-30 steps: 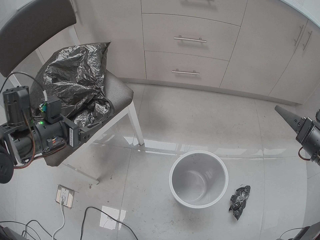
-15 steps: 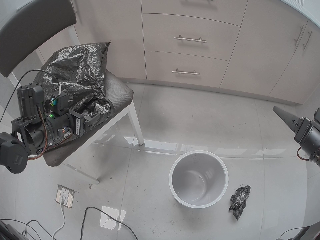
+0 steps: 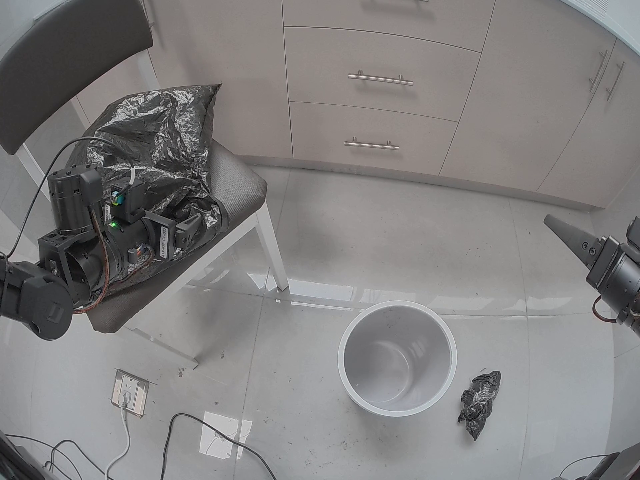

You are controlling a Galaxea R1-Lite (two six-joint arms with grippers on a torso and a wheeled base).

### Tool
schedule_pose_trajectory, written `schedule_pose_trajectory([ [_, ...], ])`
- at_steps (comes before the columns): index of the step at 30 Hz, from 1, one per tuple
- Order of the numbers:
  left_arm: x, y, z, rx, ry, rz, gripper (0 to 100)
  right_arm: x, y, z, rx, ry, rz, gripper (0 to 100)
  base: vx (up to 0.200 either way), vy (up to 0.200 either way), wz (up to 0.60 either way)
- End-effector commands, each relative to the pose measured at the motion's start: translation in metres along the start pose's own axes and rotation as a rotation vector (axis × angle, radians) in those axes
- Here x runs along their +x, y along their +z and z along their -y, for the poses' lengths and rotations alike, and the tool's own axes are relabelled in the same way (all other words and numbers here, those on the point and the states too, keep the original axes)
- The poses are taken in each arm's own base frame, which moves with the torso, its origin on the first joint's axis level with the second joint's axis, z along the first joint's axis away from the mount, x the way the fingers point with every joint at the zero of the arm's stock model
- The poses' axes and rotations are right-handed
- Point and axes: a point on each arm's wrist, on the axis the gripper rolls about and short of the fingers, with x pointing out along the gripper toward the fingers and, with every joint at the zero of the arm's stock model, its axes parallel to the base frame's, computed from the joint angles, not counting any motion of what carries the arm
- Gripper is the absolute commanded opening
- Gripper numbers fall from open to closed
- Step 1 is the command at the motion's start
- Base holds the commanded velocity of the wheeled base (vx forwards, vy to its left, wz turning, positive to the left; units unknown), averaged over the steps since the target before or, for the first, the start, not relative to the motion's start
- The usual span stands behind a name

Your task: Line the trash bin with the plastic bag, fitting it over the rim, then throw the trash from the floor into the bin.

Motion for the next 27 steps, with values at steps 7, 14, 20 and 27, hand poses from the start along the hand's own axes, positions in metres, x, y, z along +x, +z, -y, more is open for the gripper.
schedule_pose_trajectory([
  [7, 0.012, -0.003, 0.000, 0.002, 0.049, -0.024, 100, 0.000, -0.001, 0.000, 0.002, 0.002, -0.005, 100, 0.000, 0.000, 0.00],
  [14, 0.022, -0.008, -0.001, -0.001, 0.062, -0.043, 100, 0.000, -0.001, 0.000, 0.005, 0.002, -0.008, 100, 0.000, 0.000, 0.00],
  [20, 0.027, -0.009, -0.006, -0.016, 0.080, -0.045, 0, 0.001, -0.003, -0.002, 0.006, 0.012, -0.018, 100, 0.000, 0.000, 0.00],
  [27, 0.024, -0.007, -0.010, -0.025, 0.089, -0.035, 0, -0.001, -0.001, -0.003, 0.005, 0.019, -0.006, 100, 0.000, 0.000, 0.00],
])
